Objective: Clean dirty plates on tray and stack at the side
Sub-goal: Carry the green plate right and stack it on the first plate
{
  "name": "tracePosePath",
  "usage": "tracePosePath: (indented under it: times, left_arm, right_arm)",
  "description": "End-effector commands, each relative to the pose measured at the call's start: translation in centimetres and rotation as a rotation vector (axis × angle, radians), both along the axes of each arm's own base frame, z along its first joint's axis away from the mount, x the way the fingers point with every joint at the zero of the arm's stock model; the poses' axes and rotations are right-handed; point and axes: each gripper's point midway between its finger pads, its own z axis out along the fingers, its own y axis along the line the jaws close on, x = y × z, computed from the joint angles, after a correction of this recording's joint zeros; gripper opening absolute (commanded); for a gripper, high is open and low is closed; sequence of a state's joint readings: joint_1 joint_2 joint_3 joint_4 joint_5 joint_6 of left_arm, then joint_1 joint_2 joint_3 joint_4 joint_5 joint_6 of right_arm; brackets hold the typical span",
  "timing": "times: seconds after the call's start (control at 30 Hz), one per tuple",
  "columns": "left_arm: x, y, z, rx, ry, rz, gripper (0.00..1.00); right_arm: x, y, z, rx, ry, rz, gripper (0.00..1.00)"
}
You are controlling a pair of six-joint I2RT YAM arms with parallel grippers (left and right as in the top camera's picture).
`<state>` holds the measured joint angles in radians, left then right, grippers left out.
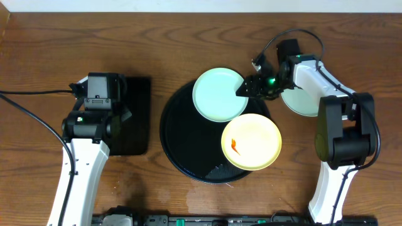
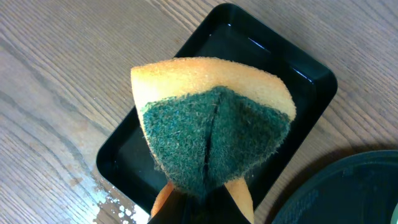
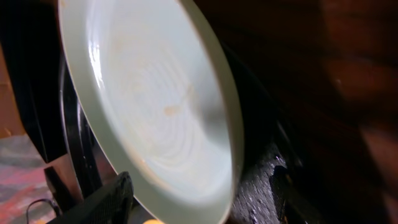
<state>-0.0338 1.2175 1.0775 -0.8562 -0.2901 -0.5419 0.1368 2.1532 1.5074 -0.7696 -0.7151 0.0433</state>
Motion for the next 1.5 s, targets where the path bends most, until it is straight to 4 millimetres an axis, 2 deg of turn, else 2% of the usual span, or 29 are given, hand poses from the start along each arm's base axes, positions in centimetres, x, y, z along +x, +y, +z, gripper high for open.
tracePosePath:
  times: [0.0, 0.13, 0.33, 0.37, 0.57, 0.7, 0.9, 1.0, 1.17, 1.3, 1.47]
  left_arm:
    - [0.2, 0.2, 0.3, 0.008, -0.006, 0.002, 0.08]
    - [0.2, 0.2, 0.3, 0.008, -0.005, 0.002, 0.08]
    - [0.2, 0.2, 0.3, 0.008, -0.006, 0.002, 0.08]
    - [0.2, 0.2, 0.3, 0.008, -0.006, 0.002, 0.08]
    - [0.2, 0.2, 0.3, 0.008, -0.006, 0.002, 0.08]
    - [0.2, 0.2, 0.3, 0.008, -0.006, 0.002, 0.08]
    - [0.2, 0.2, 0.3, 0.008, -0.005, 0.002, 0.08]
    - [0.2, 0.2, 0.3, 0.008, -0.006, 0.002, 0.08]
    - [0.2, 0.2, 0.3, 0.007, -0.006, 0.002, 0.08]
    - [0.2, 0.2, 0.3, 0.008, -0.006, 0.002, 0.08]
    - [0.2, 0.2, 0.3, 0.008, -0.006, 0.002, 0.08]
  right_arm:
    - [-0.6, 0.6, -1.5, 0.025, 0.031, -0.027, 0.7]
    - [-0.5, 0.8, -2.6, 0.036, 0.024, -0.066, 0.71]
    - [-0.3, 2.5, -2.6, 0.046, -0.021, -0.037, 0.72]
    - [-0.2, 2.8, -2.6, 0.043, -0.03, -0.033, 0.7]
    - [0.4, 3.2, -3.3, -0.028, -0.047, -0.068, 0.4]
    - [0.7, 3.2, -3.2, -0.03, -0.064, -0.068, 0.01]
    - [1.4, 3.3, -2.2, -0.02, -0.09, -0.077, 0.01]
    - [2.0, 3.4, -0.2, -0.008, -0.136, -0.077, 0.01]
    - [2.5, 2.7, 5.6, -0.06, -0.288, -0.081, 0.01]
    - [2.0, 1.2, 10.4, -0.224, -0.451, -0.087, 0.01]
    - [0.4, -0.5, 16.1, -0.514, -0.682, -0.079, 0.01]
